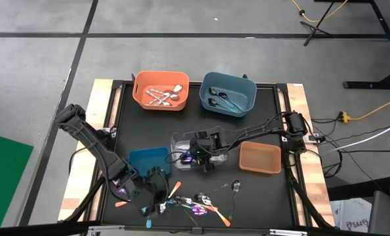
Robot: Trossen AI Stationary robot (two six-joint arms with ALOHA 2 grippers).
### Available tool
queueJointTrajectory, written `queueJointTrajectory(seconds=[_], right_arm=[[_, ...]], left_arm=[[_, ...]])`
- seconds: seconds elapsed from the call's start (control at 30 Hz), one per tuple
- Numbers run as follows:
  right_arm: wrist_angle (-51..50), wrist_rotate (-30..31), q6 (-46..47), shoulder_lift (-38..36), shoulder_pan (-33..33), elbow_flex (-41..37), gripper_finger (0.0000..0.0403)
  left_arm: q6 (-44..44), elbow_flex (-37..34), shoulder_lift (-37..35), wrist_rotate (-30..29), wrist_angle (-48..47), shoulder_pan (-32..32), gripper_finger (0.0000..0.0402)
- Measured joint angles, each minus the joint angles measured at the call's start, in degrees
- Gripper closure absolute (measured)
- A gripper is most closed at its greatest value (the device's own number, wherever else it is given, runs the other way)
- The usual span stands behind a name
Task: Sort silverware by color (type)
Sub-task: Put the purple spoon into the transparent bin, then put the orange spoon into the blue bin
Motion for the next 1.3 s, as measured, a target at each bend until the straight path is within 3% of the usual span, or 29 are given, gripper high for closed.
queueJointTrajectory(seconds=[0.4, 0.57, 0.87, 1.3], right_arm=[[0.4, 0.0, 0.0, 0.0, 0.0, 0.0, 0.0402], [0.4, 0.0, 0.0, 0.0, 0.0, 0.0, 0.0378], [0.4, 0.0, 0.0, 0.0, 0.0, 0.0, 0.0333], [0.4, 0.0, 0.0, -2.3, 0.1, 0.0, 0.0331]], left_arm=[[-18.2, 0.0, 0.0, 1.9, -0.6, -6.9, 0.0327], [-23.4, 0.0, 0.0, 0.5, -3.8, -8.7, 0.0327], [-23.4, 0.0, 0.0, -3.8, -6.0, -9.0, 0.0327], [-23.2, 0.0, 0.0, -12.0, -5.2, -8.8, 0.0327]])
